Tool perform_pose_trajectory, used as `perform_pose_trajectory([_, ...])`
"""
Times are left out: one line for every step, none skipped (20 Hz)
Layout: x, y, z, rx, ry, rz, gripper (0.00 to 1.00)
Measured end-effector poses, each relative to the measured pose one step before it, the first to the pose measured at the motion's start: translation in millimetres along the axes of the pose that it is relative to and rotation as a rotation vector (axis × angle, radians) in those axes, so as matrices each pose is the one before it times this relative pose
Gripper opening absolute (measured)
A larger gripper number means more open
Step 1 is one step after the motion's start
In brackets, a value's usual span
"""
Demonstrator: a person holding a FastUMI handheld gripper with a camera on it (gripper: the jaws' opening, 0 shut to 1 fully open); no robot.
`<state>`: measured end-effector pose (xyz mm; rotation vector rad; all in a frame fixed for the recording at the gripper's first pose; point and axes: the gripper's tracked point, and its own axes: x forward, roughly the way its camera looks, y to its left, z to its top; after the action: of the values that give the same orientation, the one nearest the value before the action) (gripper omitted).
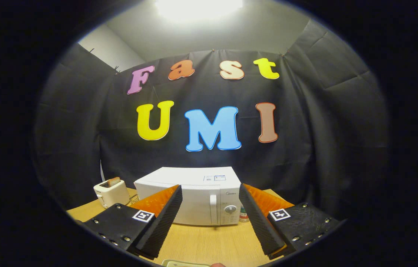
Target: Open the microwave, put the food inside, and close the microwave door.
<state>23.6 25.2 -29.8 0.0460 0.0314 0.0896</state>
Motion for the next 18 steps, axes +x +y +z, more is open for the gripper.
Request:
perform_pose_trajectory([4.67,0.58,-5.00,-0.00479,0.00329,0.00507,0.97])
perform_pose_trajectory([6.94,0.22,-4.95,-0.00651,0.00512,0.00291,0.97])
perform_pose_trajectory([6.56,0.16,-5.71,-0.00538,0.00676,0.00181,0.97])
perform_pose_trajectory([8.32,0.02,-5.59,-0.00273,0.00803,0.00413,0.97])
perform_pose_trajectory([8.43,0.97,-6.69,-0.00004,0.00960,0.00704,0.97])
perform_pose_trajectory([8.45,-0.44,-6.83,0.00146,0.01141,0.00612,0.97])
perform_pose_trajectory([8.66,-0.50,-7.07,0.00134,0.01468,0.00499,0.97])
perform_pose_trajectory([9.72,-1.71,-6.97,-0.00006,0.01573,0.00091,0.97])
perform_pose_trajectory([10.00,-0.83,-7.64,-0.00190,0.01417,0.00006,0.97])
perform_pose_trajectory([10.41,-0.84,-5.90,-0.00500,0.01394,0.00005,0.97])
perform_pose_trajectory([10.51,-0.84,-6.18,-0.00597,0.01278,-0.00076,0.97])
perform_pose_trajectory([10.35,-1.37,-5.89,-0.00367,0.01355,-0.00023,0.97])
perform_pose_trajectory([11.06,-0.65,-6.74,-0.00146,0.01365,0.00130,0.97])
perform_pose_trajectory([10.04,-1.13,-6.19,-0.00120,0.01346,-0.00250,0.97])
perform_pose_trajectory([9.19,-0.58,-6.63,0.00208,0.01075,-0.00051,0.97])
perform_pose_trajectory([9.65,-0.42,-5.95,0.00225,0.01013,0.00011,0.97])
perform_pose_trajectory([9.53,0.13,-7.47,0.00039,0.01199,0.00161,0.97])
perform_pose_trajectory([9.23,-0.11,-6.86,-0.00301,0.01332,0.00085,0.97])
